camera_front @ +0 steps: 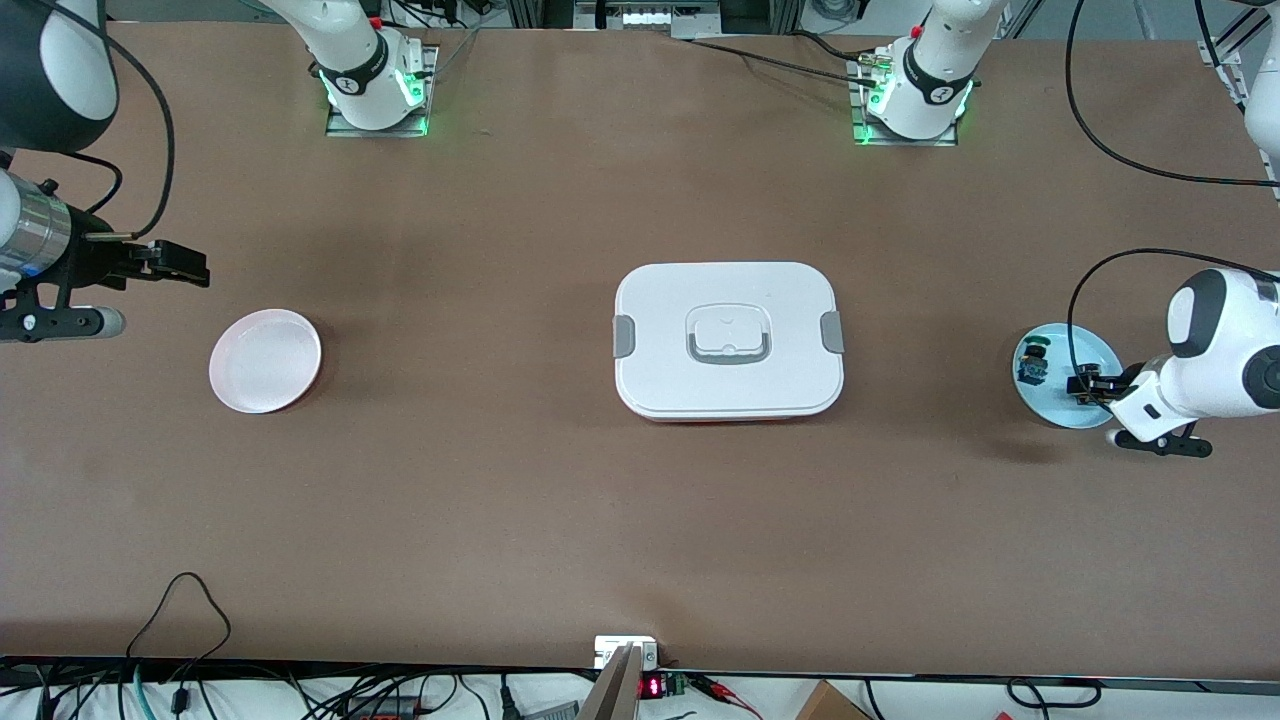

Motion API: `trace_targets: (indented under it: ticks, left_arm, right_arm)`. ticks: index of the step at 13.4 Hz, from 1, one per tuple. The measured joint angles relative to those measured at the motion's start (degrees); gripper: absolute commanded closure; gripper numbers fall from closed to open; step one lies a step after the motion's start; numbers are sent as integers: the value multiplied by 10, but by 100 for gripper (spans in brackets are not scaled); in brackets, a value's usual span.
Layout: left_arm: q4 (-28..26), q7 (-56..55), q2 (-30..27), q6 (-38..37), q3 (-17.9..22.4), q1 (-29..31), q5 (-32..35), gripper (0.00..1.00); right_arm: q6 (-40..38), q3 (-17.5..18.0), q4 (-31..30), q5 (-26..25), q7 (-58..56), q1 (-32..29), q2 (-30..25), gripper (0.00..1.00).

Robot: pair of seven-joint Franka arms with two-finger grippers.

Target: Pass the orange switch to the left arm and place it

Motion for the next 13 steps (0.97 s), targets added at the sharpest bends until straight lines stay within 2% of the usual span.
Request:
trace_targets:
  ticks: [3,6,8,10,13]
  left_arm:
    - [41,9,-12,-37,-18,1,-35,0]
    - [98,10,-17,-140,-77,2,-41,0]
    - [133,10,-19,-203,-120,1,-41,0]
    - [165,10,-24,-248,-151,1,-41,0]
    - [204,28,-26,-304,-196,3,-43,0]
  right_arm:
    - [5,4,4,-7,13,16,0,0]
    - [36,2,0,-6,8,13,-1,0]
    - [77,1,-27,-5,7,13,-11,0]
    - [97,-1,-64,-5,7,13,-33,0]
    - [97,-3,-69,-5,7,4,-51,0]
